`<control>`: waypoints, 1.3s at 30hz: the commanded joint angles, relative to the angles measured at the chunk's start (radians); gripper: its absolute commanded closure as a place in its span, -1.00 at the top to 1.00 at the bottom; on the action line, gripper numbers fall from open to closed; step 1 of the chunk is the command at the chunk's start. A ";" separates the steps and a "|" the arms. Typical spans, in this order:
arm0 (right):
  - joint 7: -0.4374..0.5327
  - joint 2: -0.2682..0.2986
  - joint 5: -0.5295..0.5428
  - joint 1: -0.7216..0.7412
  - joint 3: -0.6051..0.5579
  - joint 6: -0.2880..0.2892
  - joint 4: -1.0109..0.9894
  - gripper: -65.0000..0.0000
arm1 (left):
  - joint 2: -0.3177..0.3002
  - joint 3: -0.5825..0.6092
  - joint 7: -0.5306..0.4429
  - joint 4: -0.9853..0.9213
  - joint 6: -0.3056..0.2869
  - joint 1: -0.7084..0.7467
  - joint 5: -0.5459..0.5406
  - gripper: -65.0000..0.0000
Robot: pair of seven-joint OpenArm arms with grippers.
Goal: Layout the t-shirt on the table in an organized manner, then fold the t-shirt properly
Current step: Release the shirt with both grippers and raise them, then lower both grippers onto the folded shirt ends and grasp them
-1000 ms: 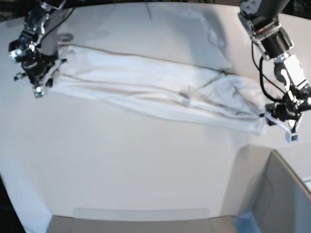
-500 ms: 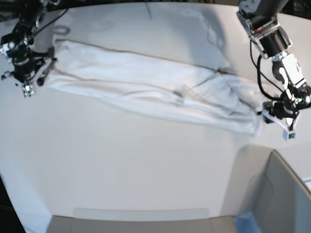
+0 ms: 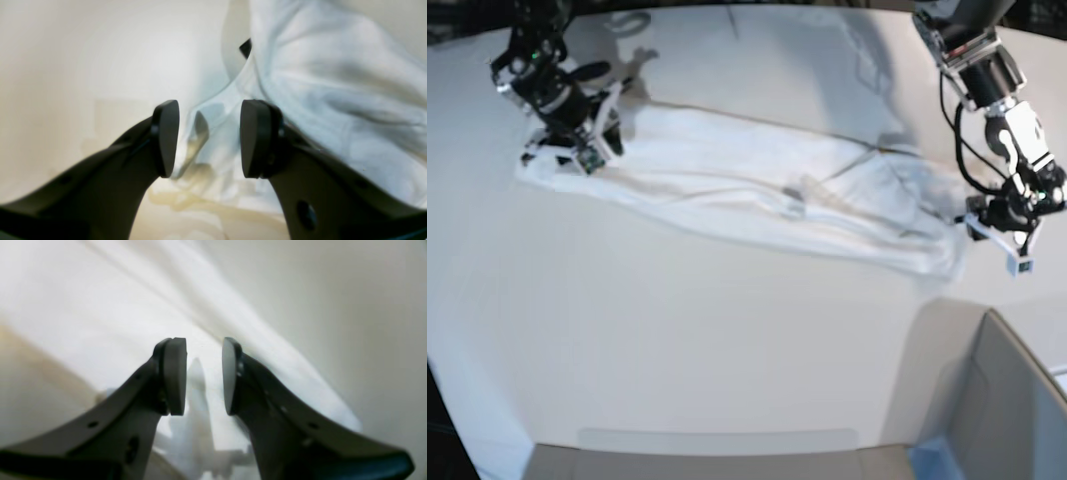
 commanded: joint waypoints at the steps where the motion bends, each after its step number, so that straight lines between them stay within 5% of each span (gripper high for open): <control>1: 0.012 0.013 -0.010 0.007 0.003 0.016 0.019 -0.43 | -0.010 -0.002 -0.019 0.016 0.000 -0.027 -0.006 -0.07; 12: -0.062 0.036 -0.013 0.031 -0.004 0.016 -0.103 -0.43 | 0.005 0.002 0.002 0.058 -0.002 -0.002 -0.007 -0.07; 16: -0.060 0.036 -0.110 0.077 -0.006 0.016 -0.229 -0.43 | 0.036 0.004 0.067 0.230 -0.002 0.041 -0.009 -0.07; 34: -0.059 0.057 -0.351 0.501 -0.001 0.016 -0.599 -0.43 | 0.060 0.007 0.082 0.333 -0.003 0.162 -0.009 -0.07; 39: -0.057 0.057 -0.392 0.545 -0.001 0.016 -0.643 -0.43 | 0.059 0.147 0.108 0.339 -0.042 0.196 -0.007 -0.07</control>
